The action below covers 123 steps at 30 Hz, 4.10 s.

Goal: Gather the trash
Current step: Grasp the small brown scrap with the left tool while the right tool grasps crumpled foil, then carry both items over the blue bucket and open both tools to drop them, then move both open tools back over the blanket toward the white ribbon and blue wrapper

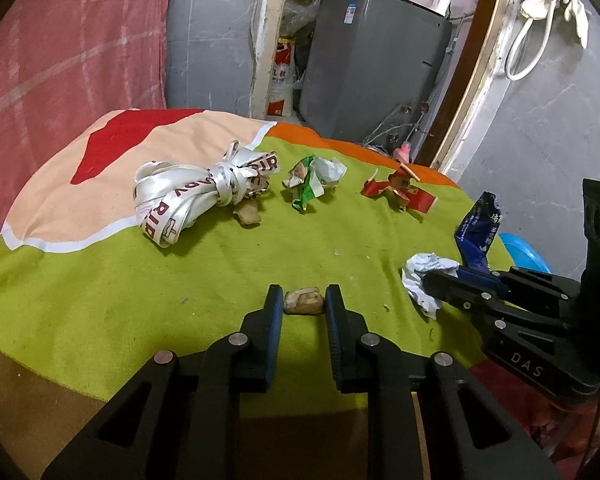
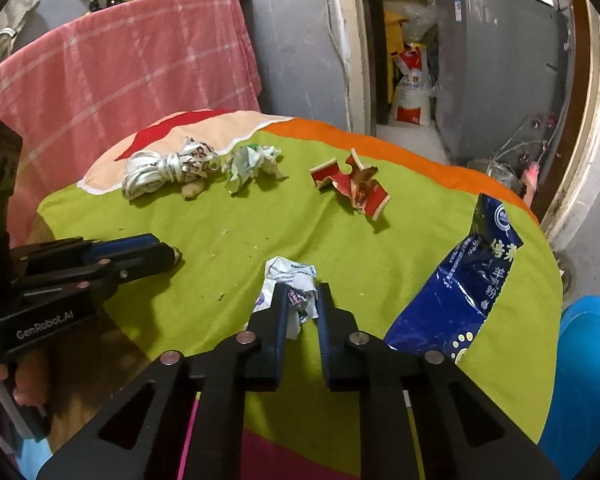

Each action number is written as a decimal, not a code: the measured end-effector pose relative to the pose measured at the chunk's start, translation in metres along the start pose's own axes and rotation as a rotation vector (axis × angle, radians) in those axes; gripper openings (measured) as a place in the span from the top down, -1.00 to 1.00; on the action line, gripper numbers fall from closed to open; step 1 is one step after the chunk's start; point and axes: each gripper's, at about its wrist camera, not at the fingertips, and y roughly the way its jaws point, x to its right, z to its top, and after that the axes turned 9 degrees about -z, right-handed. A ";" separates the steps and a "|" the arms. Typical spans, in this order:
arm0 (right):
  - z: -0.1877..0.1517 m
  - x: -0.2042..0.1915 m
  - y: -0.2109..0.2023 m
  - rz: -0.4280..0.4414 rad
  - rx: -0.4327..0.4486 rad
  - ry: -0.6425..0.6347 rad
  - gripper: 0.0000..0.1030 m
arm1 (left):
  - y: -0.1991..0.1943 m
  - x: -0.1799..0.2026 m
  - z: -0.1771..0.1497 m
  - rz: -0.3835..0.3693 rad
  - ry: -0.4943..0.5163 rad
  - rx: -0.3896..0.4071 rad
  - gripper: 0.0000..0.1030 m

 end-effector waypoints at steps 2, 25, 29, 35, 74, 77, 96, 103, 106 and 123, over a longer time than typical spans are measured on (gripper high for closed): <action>0.000 -0.003 -0.004 -0.006 0.018 -0.010 0.84 | -0.003 0.003 -0.001 0.002 0.006 0.010 0.66; -0.035 0.031 -0.170 -0.279 0.540 0.114 0.87 | -0.082 0.118 -0.003 -0.103 0.147 0.416 0.66; -0.049 0.049 -0.200 -0.375 0.606 0.142 0.86 | -0.087 0.152 -0.003 -0.154 0.172 0.474 0.66; -0.067 0.078 -0.231 -0.495 0.657 0.183 0.86 | -0.087 0.200 0.000 -0.222 0.217 0.523 0.66; -0.150 0.212 -0.181 -0.576 0.399 0.513 0.82 | 0.079 0.281 -0.002 -0.361 0.181 0.105 0.65; -0.151 0.214 -0.177 -0.569 0.384 0.521 0.79 | 0.083 0.279 -0.002 -0.361 0.175 0.089 0.65; -0.141 0.200 -0.203 -0.592 0.466 0.499 0.33 | 0.048 0.267 0.008 -0.341 0.171 0.188 -0.08; -0.122 0.174 -0.232 -0.593 0.563 0.454 -0.02 | 0.001 0.241 0.016 -0.260 0.163 0.322 -0.67; -0.111 0.160 -0.240 -0.584 0.599 0.433 -0.32 | -0.020 0.224 0.018 -0.219 0.154 0.373 -0.85; -0.054 0.066 -0.230 -0.451 0.730 0.327 -1.00 | -0.102 0.121 0.014 -0.010 0.109 0.510 -0.95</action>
